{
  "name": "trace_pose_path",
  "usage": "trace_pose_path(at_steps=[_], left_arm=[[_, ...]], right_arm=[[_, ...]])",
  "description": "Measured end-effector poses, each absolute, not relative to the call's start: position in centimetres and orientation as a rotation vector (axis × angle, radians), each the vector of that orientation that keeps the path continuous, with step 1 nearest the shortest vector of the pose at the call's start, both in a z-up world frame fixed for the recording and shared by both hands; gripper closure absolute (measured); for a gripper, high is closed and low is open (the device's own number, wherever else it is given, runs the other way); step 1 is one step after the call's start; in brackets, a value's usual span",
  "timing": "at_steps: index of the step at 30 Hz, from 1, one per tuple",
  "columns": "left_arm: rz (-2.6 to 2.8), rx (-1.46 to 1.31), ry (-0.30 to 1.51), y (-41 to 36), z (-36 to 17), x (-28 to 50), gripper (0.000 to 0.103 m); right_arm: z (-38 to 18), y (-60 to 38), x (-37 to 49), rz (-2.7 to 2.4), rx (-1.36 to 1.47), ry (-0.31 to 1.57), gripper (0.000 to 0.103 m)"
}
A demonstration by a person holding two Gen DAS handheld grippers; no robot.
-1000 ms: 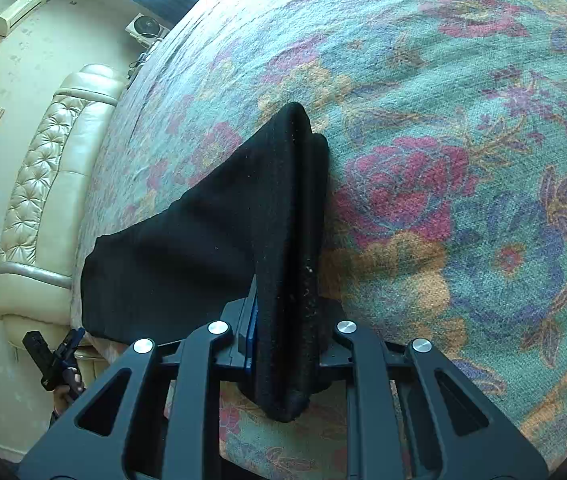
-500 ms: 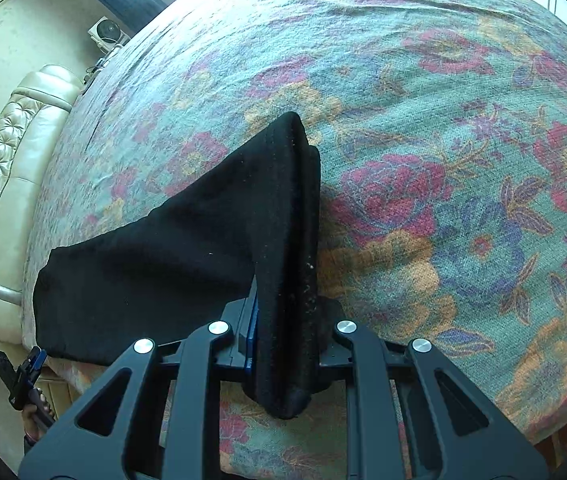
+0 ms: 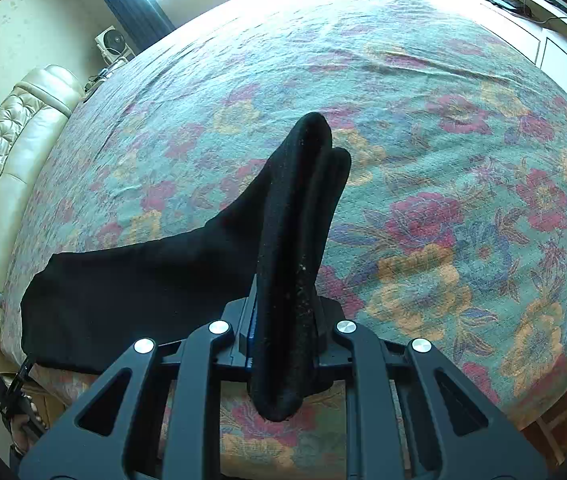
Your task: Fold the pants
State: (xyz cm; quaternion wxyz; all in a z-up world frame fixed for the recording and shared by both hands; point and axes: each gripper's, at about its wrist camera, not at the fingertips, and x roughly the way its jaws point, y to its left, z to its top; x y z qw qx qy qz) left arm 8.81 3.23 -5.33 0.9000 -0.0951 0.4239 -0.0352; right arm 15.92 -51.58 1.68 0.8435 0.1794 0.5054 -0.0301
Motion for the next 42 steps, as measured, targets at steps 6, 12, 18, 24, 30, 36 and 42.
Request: trace_pose_path(at_steps=[6,12,18,24,30,36,42], left_arm=[[-0.050,-0.202,0.877,3.5,-5.3,8.7,0.017],[-0.022,-0.201,0.878,4.1,-5.3,8.9,0.017],[0.016,-0.180,0.878,4.5,-5.4,9.1,0.017],[0.029,-0.206,0.881,5.2,-5.5,9.1,0.017],[0.031,-0.205,0.882,5.1,-5.5,9.2,0.017],[0.040,-0.215,0.890,5.3,-5.6,9.3,0.017],[0.052,-0.220,0.887,5.7,-5.6,9.3,0.017]], right_arm=[[3.1,-48.0,16.1,-0.017,0.358,1.041,0.085],[4.3,-44.4,16.7,0.029,0.326,1.023,0.085],[4.8,-40.3,17.2,0.063,0.292,1.027,0.085],[4.6,-35.6,17.8,0.104,0.261,1.041,0.085],[4.5,-30.6,18.6,0.159,0.225,1.054,0.085],[4.3,-25.4,19.5,0.225,0.201,1.068,0.085],[2.8,-20.2,20.9,0.280,0.186,1.105,0.085]])
